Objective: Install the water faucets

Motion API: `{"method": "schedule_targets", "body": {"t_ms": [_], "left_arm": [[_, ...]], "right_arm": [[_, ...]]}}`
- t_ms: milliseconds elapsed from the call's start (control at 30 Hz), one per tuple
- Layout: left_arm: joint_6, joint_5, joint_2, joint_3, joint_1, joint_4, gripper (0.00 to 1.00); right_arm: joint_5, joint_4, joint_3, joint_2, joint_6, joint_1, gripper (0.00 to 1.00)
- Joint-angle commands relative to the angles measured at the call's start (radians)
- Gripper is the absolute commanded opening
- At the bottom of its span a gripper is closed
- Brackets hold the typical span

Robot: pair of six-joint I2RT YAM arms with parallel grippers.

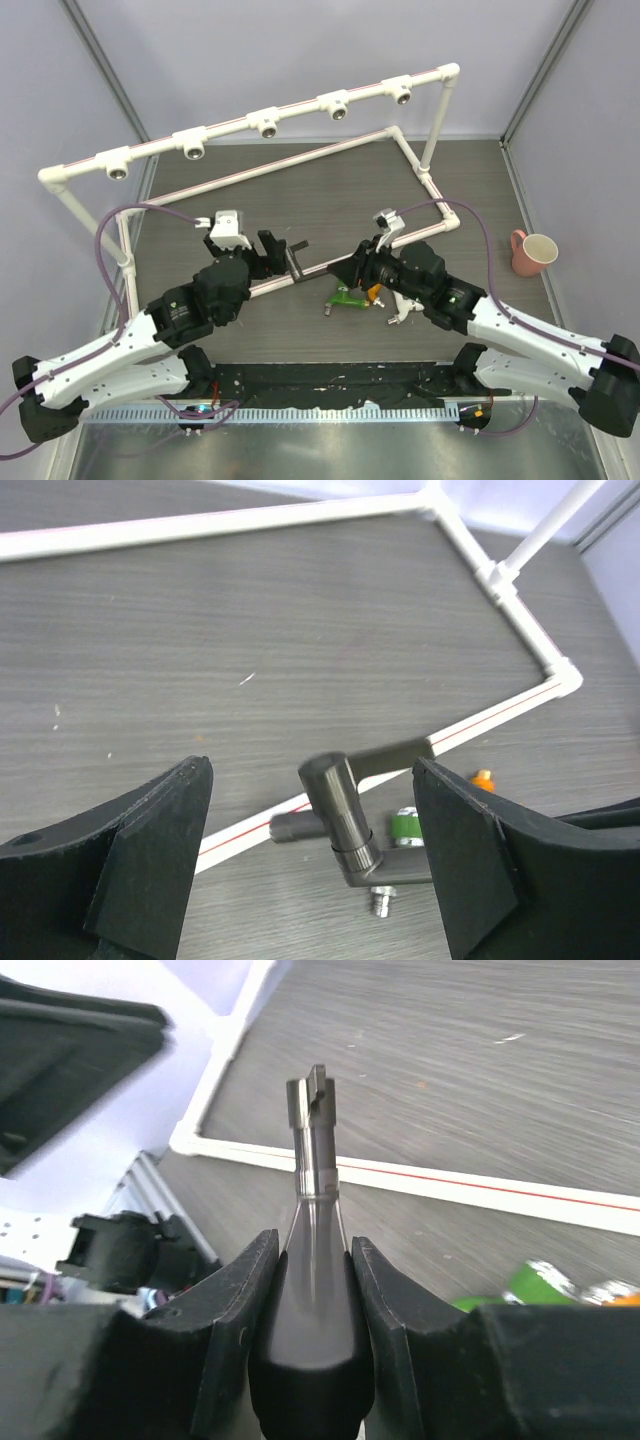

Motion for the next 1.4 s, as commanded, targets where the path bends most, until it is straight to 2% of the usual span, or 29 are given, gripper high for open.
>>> {"method": "schedule_targets", "body": {"t_ms": [0,100,167,267,433,533,667,700,900,1133,1300,1367], "left_arm": [[0.105,0.095,-0.009,0.121,0.037,0.002,0.86],[0.163,0.123,0.024,0.205,0.063,-0.073,0.87],[0.189,0.170,0.064,0.266,0.084,-0.116,0.88],[0.167,0.233,0.098,0.305,0.109,-0.182,0.91],[-0.051,0.296,0.106,0.218,0.152,-0.141,1.00],[-0.149,0.397,0.123,0.161,0.210,-0.072,1.00],[-0.208,0.633,0.176,0.112,0.336,0.078,1.00],[-0.211,0.730,0.187,0.096,0.357,0.107,1.00],[-0.136,0.979,0.270,0.084,0.402,0.252,1.00],[-0.111,1.152,0.288,0.078,0.488,0.302,1.00],[-0.106,1.218,0.301,0.092,0.543,0.285,1.00],[-0.107,1.291,0.302,0.090,0.552,0.301,0.98]], "right_arm": [[0.172,-0.065,0.051,-0.106,-0.047,-0.035,0.01],[0.167,-0.087,0.039,-0.161,-0.014,-0.113,0.01],[0.095,-0.095,0.033,-0.189,0.013,-0.205,0.01],[0.015,-0.092,0.016,-0.213,0.061,-0.278,0.01],[-0.017,-0.006,-0.046,-0.256,0.128,-0.284,0.01],[-0.037,0.057,-0.085,-0.284,0.164,-0.282,0.01],[-0.077,0.101,-0.108,-0.296,0.185,-0.282,0.01],[-0.092,0.109,-0.113,-0.305,0.188,-0.281,0.01],[-0.155,0.170,-0.136,-0.321,0.196,-0.282,0.01],[-0.232,0.253,-0.143,-0.313,0.191,-0.281,0.01],[-0.267,0.319,-0.151,-0.313,0.191,-0.282,0.01],[-0.281,0.344,-0.156,-0.315,0.191,-0.282,0.01]]}}
